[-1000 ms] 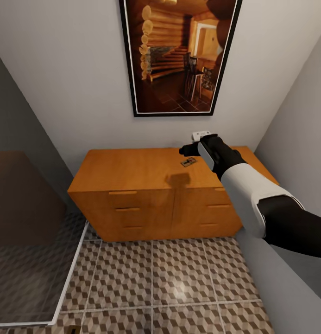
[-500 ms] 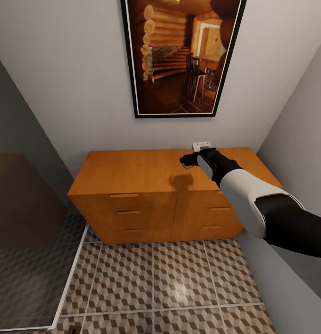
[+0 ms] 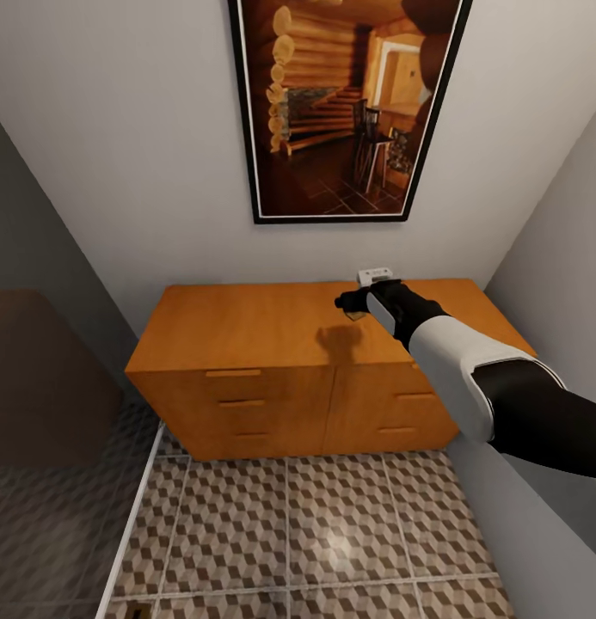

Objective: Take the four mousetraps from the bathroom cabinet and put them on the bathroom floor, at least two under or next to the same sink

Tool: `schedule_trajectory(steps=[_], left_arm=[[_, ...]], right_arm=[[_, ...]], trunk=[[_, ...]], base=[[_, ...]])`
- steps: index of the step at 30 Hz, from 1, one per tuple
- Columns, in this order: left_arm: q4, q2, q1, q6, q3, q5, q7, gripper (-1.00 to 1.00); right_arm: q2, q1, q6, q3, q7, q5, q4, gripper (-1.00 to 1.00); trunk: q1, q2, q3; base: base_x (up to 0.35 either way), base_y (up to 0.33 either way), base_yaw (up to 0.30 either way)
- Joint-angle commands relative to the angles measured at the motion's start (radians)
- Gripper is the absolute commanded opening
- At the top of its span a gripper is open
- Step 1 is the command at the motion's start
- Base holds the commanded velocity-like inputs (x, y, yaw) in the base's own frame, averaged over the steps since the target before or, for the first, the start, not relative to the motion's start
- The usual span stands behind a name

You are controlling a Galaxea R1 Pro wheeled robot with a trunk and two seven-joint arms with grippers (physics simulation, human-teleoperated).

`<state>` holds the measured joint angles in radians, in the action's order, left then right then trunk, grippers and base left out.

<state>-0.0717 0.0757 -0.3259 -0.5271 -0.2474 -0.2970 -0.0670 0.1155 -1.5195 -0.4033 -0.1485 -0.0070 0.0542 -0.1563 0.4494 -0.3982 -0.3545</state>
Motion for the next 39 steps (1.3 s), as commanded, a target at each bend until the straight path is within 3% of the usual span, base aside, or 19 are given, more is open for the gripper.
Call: schedule_trajectory(steps=[1,15,30,39], left_arm=[[-0.004,-0.001,-0.001,-0.005,-0.009,-0.001,-0.005,-1.00],[-0.003,-0.002,-0.001,-0.006,-0.010,0.000,-0.005,-1.00],[-0.004,-0.002,-0.001,-0.005,-0.010,-0.001,-0.005,-1.00],[-0.005,-0.002,-0.001,-0.005,-0.010,-0.001,-0.005,-1.00]], right_arm=[[0.000,-0.001,-0.003,-0.008,-0.001,0.006,-0.001,1.00],[0.000,0.004,0.006,-0.008,-0.001,0.006,0.013,1.00],[0.000,0.004,0.006,-0.008,-0.001,0.006,0.019,1.00],[0.000,0.004,0.006,-0.008,-0.001,0.006,0.021,1.00]], trunk=[[0.001,-0.002,-0.002],[0.001,-0.002,-0.002],[0.001,-0.002,-0.002],[0.001,-0.002,-0.002]], base=[[0.029,0.011,0.000],[0.014,0.014,-0.005],[0.035,0.041,-0.108],[0.124,0.205,-0.076]])
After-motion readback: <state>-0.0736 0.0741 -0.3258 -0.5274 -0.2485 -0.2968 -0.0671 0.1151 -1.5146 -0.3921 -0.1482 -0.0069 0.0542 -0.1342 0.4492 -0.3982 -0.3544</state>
